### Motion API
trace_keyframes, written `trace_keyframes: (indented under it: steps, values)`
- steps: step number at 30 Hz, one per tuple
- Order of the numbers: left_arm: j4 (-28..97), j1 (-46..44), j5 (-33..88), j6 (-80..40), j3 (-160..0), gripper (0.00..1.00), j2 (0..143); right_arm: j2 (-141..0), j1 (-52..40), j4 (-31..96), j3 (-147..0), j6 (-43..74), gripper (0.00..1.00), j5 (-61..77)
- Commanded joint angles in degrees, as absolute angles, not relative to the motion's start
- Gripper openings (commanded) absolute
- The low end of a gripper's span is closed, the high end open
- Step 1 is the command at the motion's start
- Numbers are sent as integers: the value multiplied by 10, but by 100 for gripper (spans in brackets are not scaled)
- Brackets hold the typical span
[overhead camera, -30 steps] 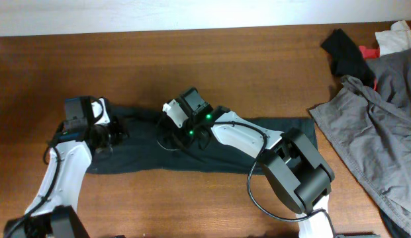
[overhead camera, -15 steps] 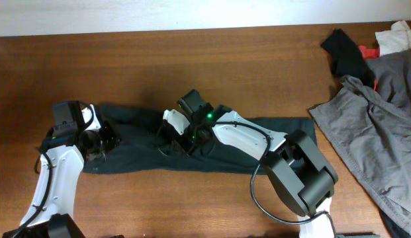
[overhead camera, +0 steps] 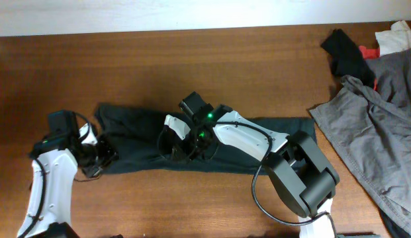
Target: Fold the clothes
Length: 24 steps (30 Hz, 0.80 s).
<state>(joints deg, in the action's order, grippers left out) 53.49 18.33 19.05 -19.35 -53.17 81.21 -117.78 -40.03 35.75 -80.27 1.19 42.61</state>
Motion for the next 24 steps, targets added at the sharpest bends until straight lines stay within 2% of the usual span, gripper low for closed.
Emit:
trace_keyframes:
  steps: [1, 9, 14, 24]
  values:
    - [566, 215, 177, -196, -550, 0, 794, -1154, -418, 358, -798, 39, 6, 444]
    - [612, 236, 184, -170, -552, 0, 794, -1154, -431, 358, -798, 81, 5, 444]
    - [629, 236, 140, -171, -551, 0, 794, -1154, -431, 358, -798, 98, 6, 444]
    - [580, 236, 170, -197, -551, 1, 794, -1154, -410, 324, -798, 145, 6, 437]
